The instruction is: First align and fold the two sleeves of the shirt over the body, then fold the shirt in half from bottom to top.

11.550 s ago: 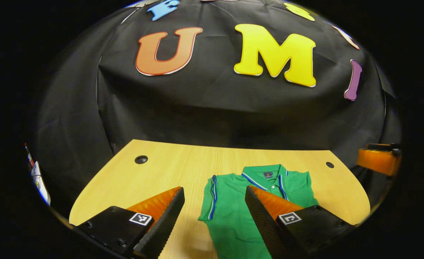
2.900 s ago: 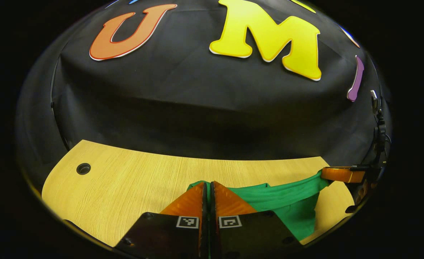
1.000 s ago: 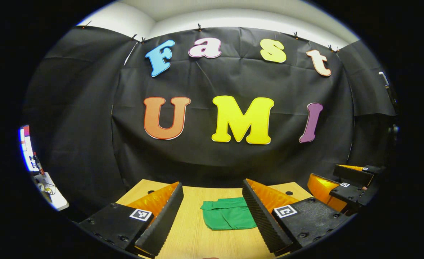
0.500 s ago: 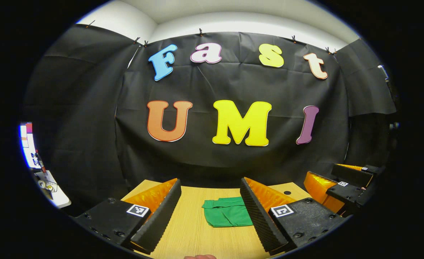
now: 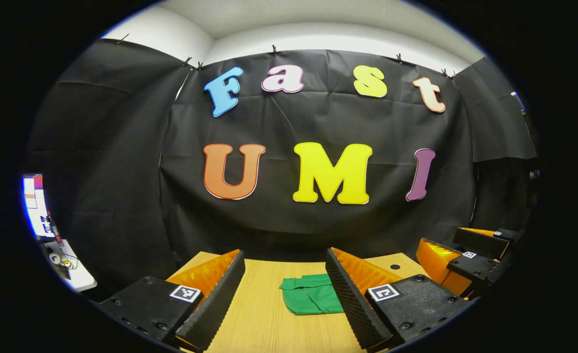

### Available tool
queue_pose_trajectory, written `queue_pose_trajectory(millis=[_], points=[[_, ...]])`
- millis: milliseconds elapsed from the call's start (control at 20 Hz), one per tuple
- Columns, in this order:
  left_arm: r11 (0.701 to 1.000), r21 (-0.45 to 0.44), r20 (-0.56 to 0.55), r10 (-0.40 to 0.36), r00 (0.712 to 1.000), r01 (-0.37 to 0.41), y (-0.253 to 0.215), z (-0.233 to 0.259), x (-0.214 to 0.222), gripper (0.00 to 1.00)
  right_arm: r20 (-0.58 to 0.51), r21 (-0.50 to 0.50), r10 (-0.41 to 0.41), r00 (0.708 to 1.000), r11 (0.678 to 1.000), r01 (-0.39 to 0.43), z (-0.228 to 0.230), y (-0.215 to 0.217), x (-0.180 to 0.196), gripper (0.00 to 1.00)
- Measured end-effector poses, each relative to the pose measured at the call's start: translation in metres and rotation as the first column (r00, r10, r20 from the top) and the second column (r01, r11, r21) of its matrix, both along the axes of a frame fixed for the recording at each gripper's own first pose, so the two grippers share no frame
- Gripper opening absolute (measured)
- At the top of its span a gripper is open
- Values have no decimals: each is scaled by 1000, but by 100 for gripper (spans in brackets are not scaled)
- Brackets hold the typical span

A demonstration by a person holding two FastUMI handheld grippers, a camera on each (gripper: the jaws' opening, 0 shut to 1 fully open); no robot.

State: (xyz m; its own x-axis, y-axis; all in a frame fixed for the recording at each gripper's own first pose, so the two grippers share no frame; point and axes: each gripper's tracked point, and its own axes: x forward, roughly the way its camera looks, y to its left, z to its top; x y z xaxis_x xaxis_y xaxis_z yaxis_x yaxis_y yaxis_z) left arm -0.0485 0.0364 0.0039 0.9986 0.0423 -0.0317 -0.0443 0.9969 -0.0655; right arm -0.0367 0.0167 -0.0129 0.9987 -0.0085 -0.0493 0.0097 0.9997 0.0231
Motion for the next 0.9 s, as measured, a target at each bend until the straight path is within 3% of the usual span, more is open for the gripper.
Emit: queue_pose_trajectory(millis=[250, 300, 350, 700, 900], points=[[999, 10, -14, 32, 999, -32, 13, -3, -2, 100, 9, 6, 33, 999, 999, -33, 0, 13, 5, 95], [999, 6, -13, 36, 999, -36, 13, -3, -2, 96, 13, 2, 39, 999, 999, -39, 0, 16, 6, 96], [999, 3, -12, 36, 999, -36, 13, -2, -2, 100, 21, 1, 42, 999, 999, -42, 3, 17, 7, 95], [997, 47, 20, 56, 998, -57, 20, 8, -1, 100, 49, 12, 72, 996, 997, -73, 11, 27, 17, 95], [998, 29, 24, 47, 999, -48, 17, 8, -1, 100, 53, -3, 85, 995, 996, -85, 12, 28, 17, 95]])
